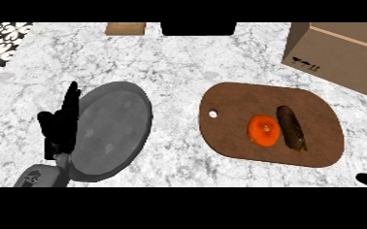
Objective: Pick the sweet potato from the cutting board and place it in the cardboard box
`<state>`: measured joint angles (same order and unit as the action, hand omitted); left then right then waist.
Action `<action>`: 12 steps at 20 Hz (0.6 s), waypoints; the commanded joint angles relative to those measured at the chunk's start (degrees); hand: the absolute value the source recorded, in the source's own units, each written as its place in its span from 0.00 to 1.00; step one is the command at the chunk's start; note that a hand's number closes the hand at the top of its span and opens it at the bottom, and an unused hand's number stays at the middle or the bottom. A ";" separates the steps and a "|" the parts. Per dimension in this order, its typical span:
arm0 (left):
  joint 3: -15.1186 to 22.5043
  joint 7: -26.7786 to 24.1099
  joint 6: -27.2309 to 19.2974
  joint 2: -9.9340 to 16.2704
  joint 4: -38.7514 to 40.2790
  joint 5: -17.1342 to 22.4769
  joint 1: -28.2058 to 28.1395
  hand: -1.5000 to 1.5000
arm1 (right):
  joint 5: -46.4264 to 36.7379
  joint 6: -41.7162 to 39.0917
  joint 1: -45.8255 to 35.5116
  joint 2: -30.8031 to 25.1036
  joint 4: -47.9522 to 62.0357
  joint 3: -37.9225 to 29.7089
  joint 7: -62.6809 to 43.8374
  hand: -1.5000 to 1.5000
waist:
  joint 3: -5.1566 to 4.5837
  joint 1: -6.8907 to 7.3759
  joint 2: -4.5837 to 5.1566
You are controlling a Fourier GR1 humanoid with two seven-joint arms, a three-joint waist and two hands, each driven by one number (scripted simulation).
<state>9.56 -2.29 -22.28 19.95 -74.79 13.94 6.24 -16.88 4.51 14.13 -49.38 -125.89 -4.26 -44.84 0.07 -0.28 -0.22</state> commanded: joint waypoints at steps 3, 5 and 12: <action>-0.06 1.30 2.00 -0.64 -0.72 0.16 -1.28 0.50 | 6.79 -11.86 -7.46 -3.65 -2.79 0.03 -14.02 0.00 | -0.14 0.61 0.22; 0.36 3.17 0.71 -0.99 0.52 -1.41 1.20 0.50 | 0.40 -9.73 -11.52 0.25 -0.42 10.25 -17.63 0.00 | -0.12 1.29 0.43; -1.26 1.16 3.11 -1.30 2.46 -0.70 1.09 0.50 | 2.19 -15.28 -16.08 1.04 5.03 14.04 -24.74 0.00 | -0.15 1.13 0.46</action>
<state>8.75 -2.57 -20.48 18.40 -74.04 12.88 6.98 -15.04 -6.64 0.46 -49.17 -124.15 6.97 -62.07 0.16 0.93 -0.05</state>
